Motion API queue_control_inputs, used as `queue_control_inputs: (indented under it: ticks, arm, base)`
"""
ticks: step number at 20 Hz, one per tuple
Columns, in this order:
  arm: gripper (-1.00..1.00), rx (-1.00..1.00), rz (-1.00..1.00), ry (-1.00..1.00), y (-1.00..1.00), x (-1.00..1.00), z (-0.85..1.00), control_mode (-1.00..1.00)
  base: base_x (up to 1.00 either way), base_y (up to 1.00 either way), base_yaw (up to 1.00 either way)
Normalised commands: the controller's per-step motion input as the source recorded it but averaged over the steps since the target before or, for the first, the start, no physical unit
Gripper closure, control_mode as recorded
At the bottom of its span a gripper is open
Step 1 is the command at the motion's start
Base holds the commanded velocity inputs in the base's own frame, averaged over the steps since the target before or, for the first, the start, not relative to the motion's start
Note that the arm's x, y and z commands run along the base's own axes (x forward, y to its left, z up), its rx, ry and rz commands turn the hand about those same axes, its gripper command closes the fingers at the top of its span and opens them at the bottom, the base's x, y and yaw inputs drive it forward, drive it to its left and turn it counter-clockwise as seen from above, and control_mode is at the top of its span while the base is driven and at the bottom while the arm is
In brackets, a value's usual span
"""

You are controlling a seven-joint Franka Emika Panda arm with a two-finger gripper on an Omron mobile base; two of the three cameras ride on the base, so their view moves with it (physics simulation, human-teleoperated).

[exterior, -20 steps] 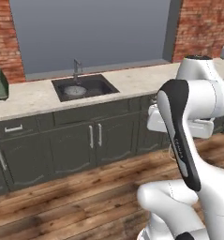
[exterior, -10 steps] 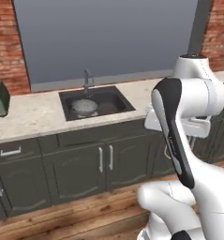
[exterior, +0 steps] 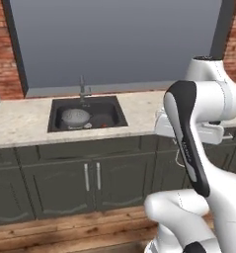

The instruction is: Pick the strainer and colander and place them in the sink. Then turn on the water.

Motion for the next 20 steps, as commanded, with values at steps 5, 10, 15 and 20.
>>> queue_control_inputs:
  ticks: [5, 10, 15, 20]
  arm:
    - [1.0, 0.0, 0.0, 0.0, 0.0, 0.0, 0.0, 1.0]
    - [1.0, 0.0, 0.0, 0.0, 0.0, 0.0, 0.0, 1.0]
    - [1.0, 0.0, 0.0, 0.0, 0.0, 0.0, 0.0, 1.0]
    - [1.0, 0.0, 0.0, 0.0, 0.0, 0.0, 0.0, 1.0]
  base:
    - [0.84, 0.17, 0.02]
    - [0.77, 0.33, 0.0]
    - [0.56, 0.8, -0.06]
    - [0.19, 0.08, -0.01]
